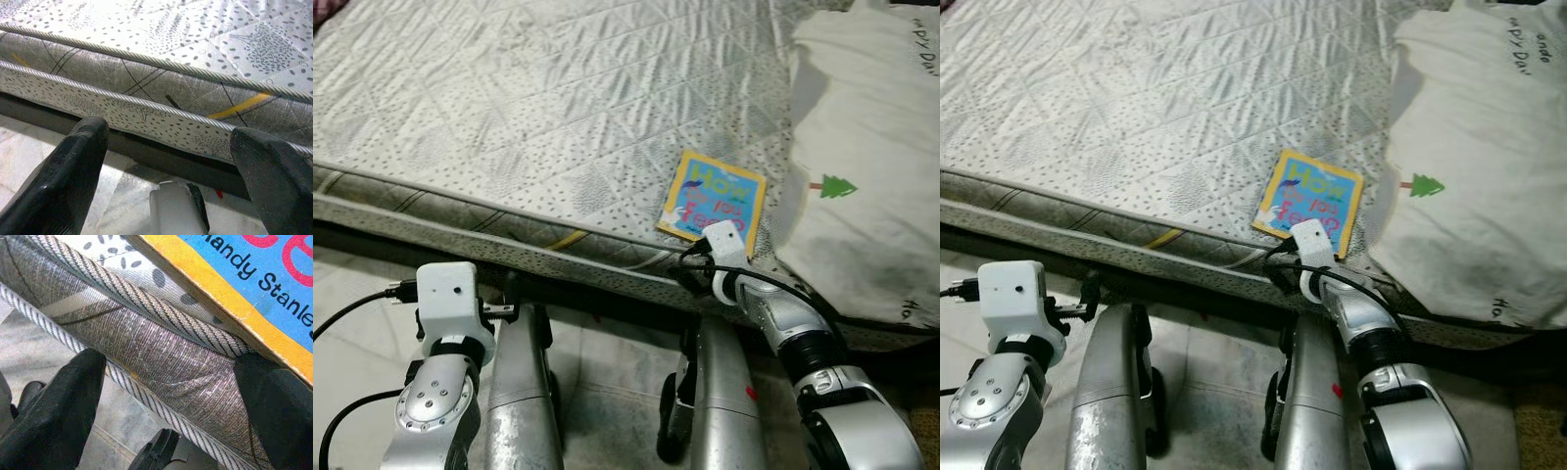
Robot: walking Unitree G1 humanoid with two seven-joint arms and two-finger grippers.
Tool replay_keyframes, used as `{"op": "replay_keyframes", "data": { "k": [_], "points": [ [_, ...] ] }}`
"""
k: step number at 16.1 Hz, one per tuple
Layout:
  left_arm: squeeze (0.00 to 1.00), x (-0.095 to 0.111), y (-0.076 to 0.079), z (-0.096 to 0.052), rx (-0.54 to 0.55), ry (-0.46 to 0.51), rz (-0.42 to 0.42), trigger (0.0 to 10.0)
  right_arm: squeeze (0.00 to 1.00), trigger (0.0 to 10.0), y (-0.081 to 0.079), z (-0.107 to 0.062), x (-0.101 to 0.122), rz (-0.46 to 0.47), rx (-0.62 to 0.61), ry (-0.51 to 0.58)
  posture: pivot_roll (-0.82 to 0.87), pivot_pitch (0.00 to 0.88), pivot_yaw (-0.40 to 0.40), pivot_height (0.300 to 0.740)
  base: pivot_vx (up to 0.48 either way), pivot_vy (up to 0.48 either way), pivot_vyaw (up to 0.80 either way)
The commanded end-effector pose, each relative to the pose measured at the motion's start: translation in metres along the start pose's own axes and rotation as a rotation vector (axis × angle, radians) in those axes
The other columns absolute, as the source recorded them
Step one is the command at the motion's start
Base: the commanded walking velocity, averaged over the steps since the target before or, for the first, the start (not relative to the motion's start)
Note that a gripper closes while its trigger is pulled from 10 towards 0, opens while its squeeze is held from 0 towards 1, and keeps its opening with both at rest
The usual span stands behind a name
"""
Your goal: Clean up the room
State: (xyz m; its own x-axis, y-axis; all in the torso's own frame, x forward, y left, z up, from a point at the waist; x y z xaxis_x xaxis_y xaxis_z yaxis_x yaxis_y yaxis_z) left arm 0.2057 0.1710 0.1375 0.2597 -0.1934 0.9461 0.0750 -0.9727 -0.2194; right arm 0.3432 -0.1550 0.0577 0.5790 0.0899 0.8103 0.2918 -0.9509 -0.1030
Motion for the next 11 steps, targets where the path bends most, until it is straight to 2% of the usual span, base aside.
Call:
{"op": "replay_keyframes", "data": {
  "k": [1, 4, 7, 11],
  "points": [
    [0.0, -0.005, 0.001, 0.0, -0.013, -0.029, 0.003, 10.0, 0.0, 10.0, 0.041, -0.014, 0.028, -0.008, -0.174, 0.107, 0.16, 0.228, -0.051, 0.542, 0.0, 0.0, 0.0],
    [0.0, -0.005, 0.001, 0.002, -0.013, -0.028, 0.004, 10.0, 0.0, 10.0, 0.045, -0.016, 0.034, -0.009, -0.188, 0.122, 0.17, 0.218, -0.052, 0.542, 0.0, 0.0, 0.0],
    [0.0, -0.005, 0.002, 0.003, -0.015, -0.027, 0.003, 10.0, 0.0, 10.0, 0.047, -0.019, 0.029, -0.013, -0.2, 0.121, 0.16, 0.212, -0.052, 0.542, 0.0, 0.0, 0.0],
    [0.0, -0.004, 0.006, 0.009, -0.028, -0.023, -0.002, 10.0, 0.0, 10.0, 0.052, -0.033, 0.002, -0.013, -0.256, 0.089, 0.15, 0.186, -0.047, 0.542, 0.0, 0.0, 0.0]
  ]
}}
Point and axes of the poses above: a point about 5 cm out from each wrist's last joint towards the gripper, its own z axis pointing out of the wrist towards the gripper, its own x axis along the axis of the wrist's last joint, y = z × x, the point moved 1 cm from there along z, pointing out of the wrist towards the gripper, and after that the axes turned 9 degrees about z, right-handed, at the moved point
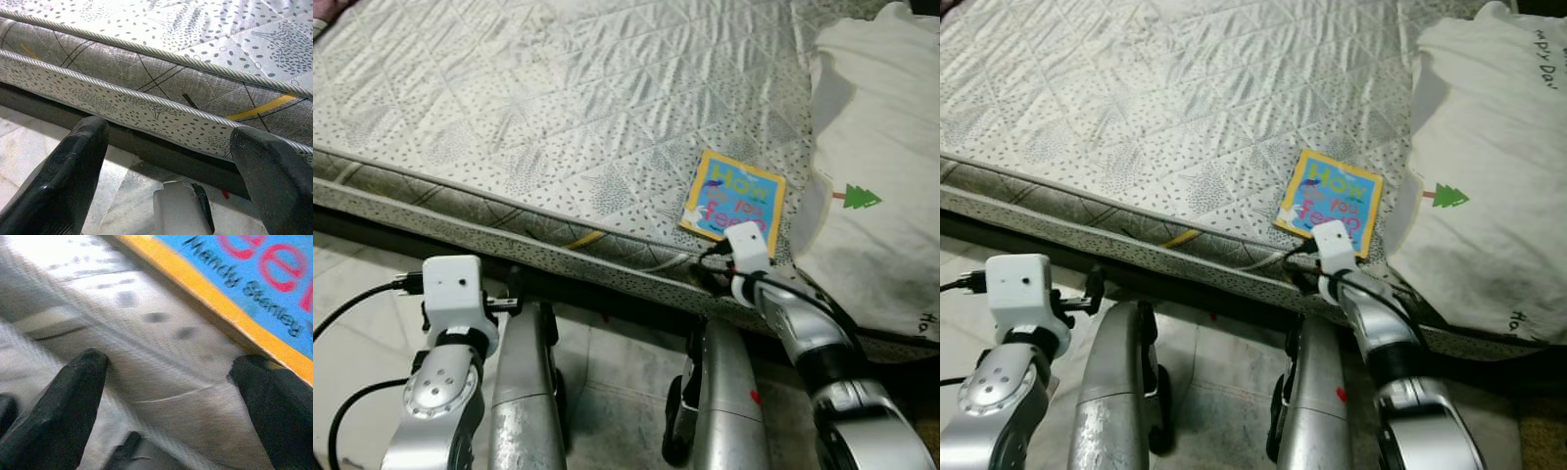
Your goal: Clean up the room
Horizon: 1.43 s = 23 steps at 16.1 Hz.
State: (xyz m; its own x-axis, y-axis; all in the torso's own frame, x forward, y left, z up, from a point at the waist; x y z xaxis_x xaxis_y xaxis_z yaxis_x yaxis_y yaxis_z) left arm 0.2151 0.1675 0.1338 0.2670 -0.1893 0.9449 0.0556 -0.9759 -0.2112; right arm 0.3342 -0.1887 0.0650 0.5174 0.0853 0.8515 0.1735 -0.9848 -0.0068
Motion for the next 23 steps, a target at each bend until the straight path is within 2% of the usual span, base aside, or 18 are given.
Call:
{"op": "replay_keyframes", "data": {
  "k": [1, 3, 8, 13, 15, 17, 18, 19, 21, 23],
  "points": [
    [0.0, -0.003, 0.002, 0.002, -0.012, -0.012, 0.0, 10.0, 0.0, 10.0, 0.026, -0.013, 0.001, 0.002, -0.126, 0.017, 0.14, 0.177, -0.048, 0.542, 0.0, 0.0, 0.0],
    [0.0, -0.002, 0.004, 0.005, -0.018, -0.007, -0.004, 10.0, 0.0, 10.0, 0.022, -0.022, -0.003, 0.019, -0.141, 0.027, 0.14, 0.161, -0.048, 0.542, 0.0, 0.0, 0.0],
    [0.0, 0.004, 0.008, 0.02, -0.031, 0.027, -0.012, 10.0, 0.0, 10.0, -0.008, -0.043, -0.019, 0.034, -0.116, 0.031, 0.12, 0.092, -0.047, 0.542, 0.0, 0.0, 0.0],
    [0.0, 0.01, 0.009, 0.033, -0.019, 0.062, -0.019, 10.0, 0.0, 10.0, -0.035, -0.041, -0.016, 0.079, -0.041, 0.048, 0.13, 0.02, -0.054, 0.542, 0.0, 0.0, 0.0],
    [0.0, 0.017, 0.009, 0.039, -0.012, 0.111, -0.051, 10.0, 0.0, 10.0, -0.038, -0.039, 0.003, 0.212, -0.029, 0.16, 0.13, 0.0, -0.056, 0.542, 0.0, 0.0, 0.0],
    [0.0, 0.027, 0.012, 0.043, -0.025, 0.178, -0.081, 10.0, 0.0, 10.0, -0.041, -0.042, 0.026, 0.292, -0.028, 0.328, 0.12, 0.0, -0.055, 0.542, 0.0, 0.0, 0.0],
    [0.0, 0.03, 0.013, 0.048, -0.024, 0.192, -0.084, 10.0, 0.0, 10.0, -0.042, -0.039, 0.031, 0.308, -0.03, 0.351, 0.12, 0.0, -0.053, 0.542, 0.0, 0.0, 0.0],
    [0.0, 0.03, 0.014, 0.05, -0.017, 0.191, -0.08, 10.0, 0.0, 10.0, -0.046, -0.038, 0.03, 0.313, -0.016, 0.346, 0.11, 0.0, -0.052, 0.542, 0.0, 0.0, 0.0],
    [0.0, 0.029, 0.014, 0.056, -0.016, 0.192, -0.075, 10.0, 0.0, 10.0, -0.054, -0.031, 0.018, 0.243, -0.008, 0.216, 0.11, 0.0, -0.054, 0.542, 0.0, 0.0, 0.0],
    [0.0, 0.024, 0.011, 0.061, 0.006, 0.159, -0.083, 10.0, 0.0, 10.0, -0.052, -0.024, 0.007, 0.297, -0.003, 0.117, 0.1, 0.0, -0.056, 0.542, 0.0, 0.0, 0.0]
  ]
}}
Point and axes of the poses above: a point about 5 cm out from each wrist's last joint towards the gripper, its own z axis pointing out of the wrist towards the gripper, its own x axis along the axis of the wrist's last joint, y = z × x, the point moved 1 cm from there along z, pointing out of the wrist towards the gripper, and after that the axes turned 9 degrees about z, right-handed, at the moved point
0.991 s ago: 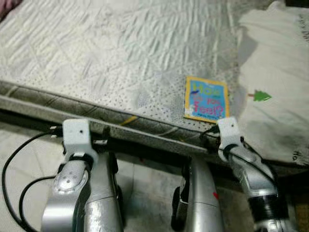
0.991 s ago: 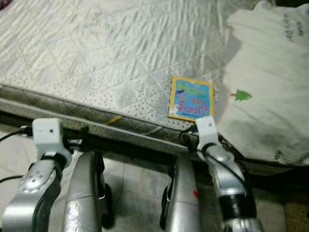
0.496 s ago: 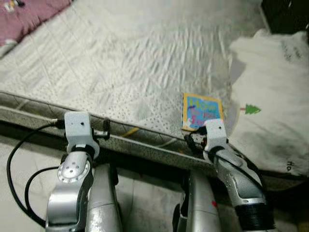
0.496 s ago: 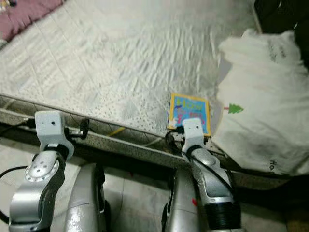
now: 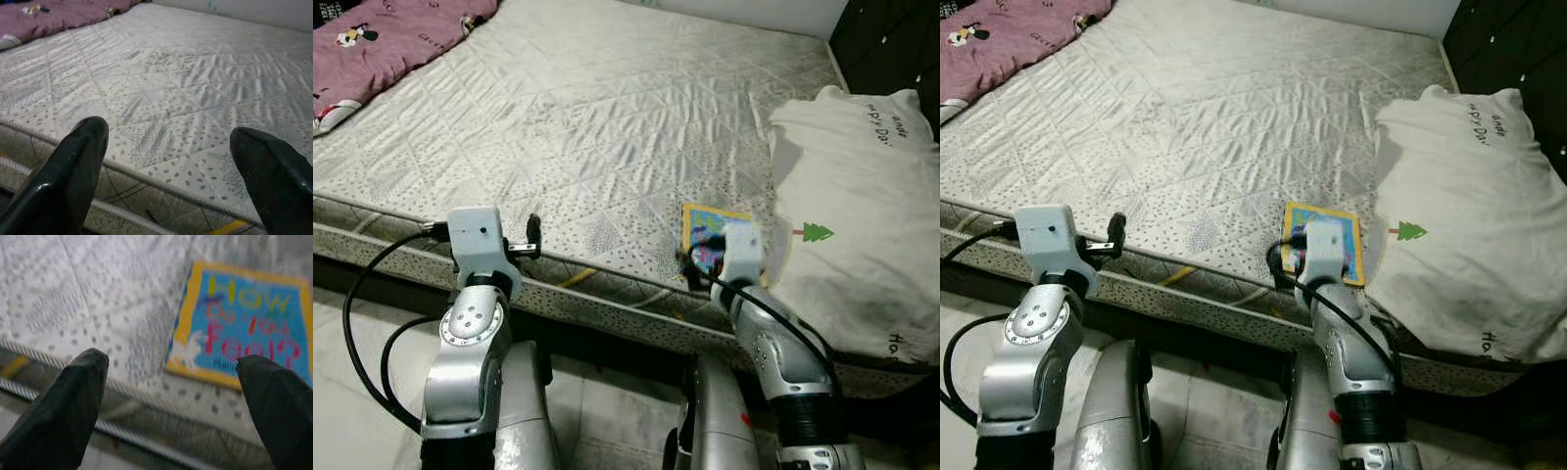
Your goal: Clean up the room
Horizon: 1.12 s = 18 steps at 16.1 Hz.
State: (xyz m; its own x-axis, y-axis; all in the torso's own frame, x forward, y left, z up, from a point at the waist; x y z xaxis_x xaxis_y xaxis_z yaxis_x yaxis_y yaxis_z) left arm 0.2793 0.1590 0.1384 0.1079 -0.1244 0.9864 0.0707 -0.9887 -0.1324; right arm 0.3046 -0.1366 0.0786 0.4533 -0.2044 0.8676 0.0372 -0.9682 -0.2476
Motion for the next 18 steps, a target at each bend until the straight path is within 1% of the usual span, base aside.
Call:
{"op": "replay_keyframes", "data": {
  "k": [1, 2, 4, 5, 6, 7, 8, 9, 11, 15, 18],
  "points": [
    [0.0, 0.0, -0.001, 0.002, 0.019, 0.004, -0.017, 10.0, 0.0, 10.0, 0.007, 0.004, 0.014, 0.016, -0.026, 0.049, 0.1, 0.0, -0.063, 0.542, 0.0, 0.0, 0.0],
    [0.0, -0.001, -0.002, 0.001, 0.027, 0.009, -0.016, 10.0, 0.0, 10.0, 0.013, 0.006, 0.022, 0.047, -0.056, 0.111, 0.1, 0.0, -0.06, 0.542, 0.0, 0.0, 0.0],
    [0.0, -0.004, -0.003, 0.0, 0.04, 0.022, -0.013, 10.0, 0.0, 10.0, 0.022, 0.003, 0.044, 0.081, -0.099, 0.274, 0.1, 0.0, -0.051, 0.542, 0.0, 0.0, 0.0],
    [0.0, -0.004, -0.005, 0.0, 0.047, 0.028, -0.02, 10.0, 0.0, 10.0, 0.022, 0.001, 0.048, 0.094, -0.093, 0.305, 0.09, 0.0, -0.047, 0.542, 0.0, 0.0, 0.0],
    [0.0, -0.004, -0.006, 0.002, 0.049, 0.043, -0.016, 10.0, 0.0, 10.0, 0.019, -0.003, 0.054, 0.095, -0.069, 0.357, 0.09, 0.0, -0.038, 0.542, 0.0, 0.0, -0.73],
    [0.0, -0.004, -0.006, 0.006, 0.046, 0.047, -0.012, 10.0, 0.0, 10.0, 0.013, -0.005, 0.059, 0.065, -0.043, 0.4, 0.09, 0.0, -0.031, 0.542, 0.0, 0.0, -0.42],
    [0.0, -0.003, -0.005, 0.01, 0.043, 0.051, -0.018, 10.0, 0.0, 10.0, 0.009, -0.005, 0.062, 0.061, -0.034, 0.421, 0.08, 0.0, -0.028, 0.542, 0.0, 0.0, 0.0],
    [0.0, -0.001, -0.005, 0.012, 0.04, 0.058, -0.015, 10.0, 0.0, 10.0, 0.006, -0.004, 0.063, 0.06, -0.034, 0.43, 0.08, 0.0, -0.026, 0.551, 0.0, 0.0, 0.0],
    [0.0, 0.002, -0.005, 0.022, 0.046, 0.078, -0.02, 10.0, 0.0, 10.0, 0.0, 0.003, 0.072, 0.046, -0.023, 0.478, 0.08, 0.0, -0.022, 0.58, 0.0, 0.0, 0.0],
    [0.0, 0.012, -0.006, 0.04, 0.054, 0.128, -0.03, 10.0, 0.0, 10.0, 0.001, 0.011, 0.088, 0.043, -0.04, 0.533, 0.07, 0.0, -0.024, 0.635, 0.0, 0.0, 0.0],
    [0.0, 0.017, -0.005, 0.049, 0.058, 0.156, -0.038, 10.0, 0.0, 10.0, 0.0, 0.016, 0.093, 0.04, -0.05, 0.557, 0.06, 0.0, -0.021, 0.66, 0.0, 0.0, 0.0]
  ]
}}
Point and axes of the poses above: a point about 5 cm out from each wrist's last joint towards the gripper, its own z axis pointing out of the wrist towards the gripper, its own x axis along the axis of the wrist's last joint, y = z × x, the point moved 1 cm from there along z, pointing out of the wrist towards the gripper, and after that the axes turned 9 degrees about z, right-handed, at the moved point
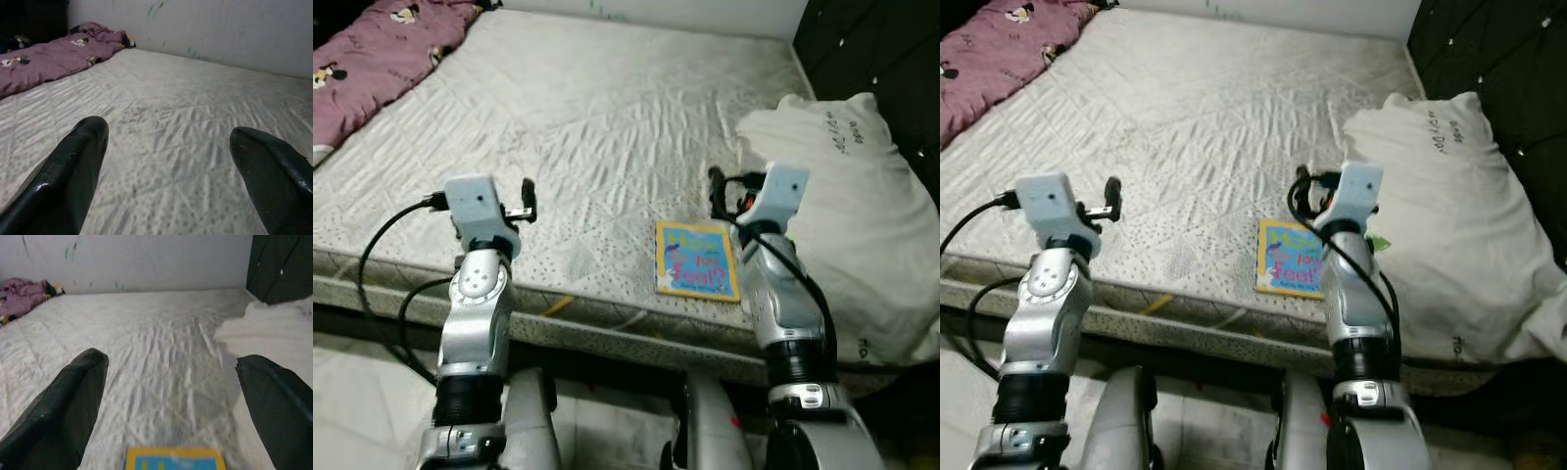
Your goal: Clean up the room
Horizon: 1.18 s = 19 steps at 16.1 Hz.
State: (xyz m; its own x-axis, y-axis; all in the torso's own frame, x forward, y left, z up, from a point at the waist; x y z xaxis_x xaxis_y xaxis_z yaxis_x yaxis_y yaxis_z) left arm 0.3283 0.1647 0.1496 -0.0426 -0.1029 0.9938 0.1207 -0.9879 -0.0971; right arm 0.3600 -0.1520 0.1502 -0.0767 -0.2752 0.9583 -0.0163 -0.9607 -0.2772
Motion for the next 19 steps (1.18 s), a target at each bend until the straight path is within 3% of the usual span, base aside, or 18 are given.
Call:
{"op": "replay_keyframes", "data": {
  "k": [1, 7, 11, 15, 19],
  "points": [
    [0.0, 0.004, 0.0, 0.006, 0.005, 0.021, -0.008, 10.0, 0.0, 10.0, -0.001, 0.005, 0.002, -0.004, -0.006, 0.019, 0.06, 0.0, -0.011, 0.675, 0.0, 0.0, 0.0],
    [0.0, 0.0, 0.004, 0.014, -0.011, 0.032, 0.022, 10.0, 0.0, 10.0, 0.007, 0.006, -0.002, -0.021, -0.037, 0.03, 0.05, 0.0, -0.003, 0.74, 0.0, 0.0, 0.0],
    [0.0, -0.012, 0.004, 0.013, -0.001, 0.003, 0.043, 10.0, 0.0, 10.0, 0.015, 0.0, -0.012, -0.03, -0.066, 0.009, 0.04, 0.0, -0.002, 0.74, 0.0, 0.0, 0.0],
    [0.0, -0.007, 0.004, 0.013, 0.002, 0.036, 0.07, 10.0, 0.0, 10.0, 0.012, 0.001, -0.012, -0.042, -0.048, 0.013, 0.05, 0.0, -0.009, 0.74, 0.0, 0.0, 0.0],
    [0.0, -0.012, -0.004, 0.011, 0.044, 0.037, 0.045, 10.0, 0.0, 10.0, 0.012, 0.0, -0.021, -0.066, -0.039, -0.02, 0.07, 0.0, -0.028, 0.74, 0.0, 0.0, 0.0]
  ]
}}
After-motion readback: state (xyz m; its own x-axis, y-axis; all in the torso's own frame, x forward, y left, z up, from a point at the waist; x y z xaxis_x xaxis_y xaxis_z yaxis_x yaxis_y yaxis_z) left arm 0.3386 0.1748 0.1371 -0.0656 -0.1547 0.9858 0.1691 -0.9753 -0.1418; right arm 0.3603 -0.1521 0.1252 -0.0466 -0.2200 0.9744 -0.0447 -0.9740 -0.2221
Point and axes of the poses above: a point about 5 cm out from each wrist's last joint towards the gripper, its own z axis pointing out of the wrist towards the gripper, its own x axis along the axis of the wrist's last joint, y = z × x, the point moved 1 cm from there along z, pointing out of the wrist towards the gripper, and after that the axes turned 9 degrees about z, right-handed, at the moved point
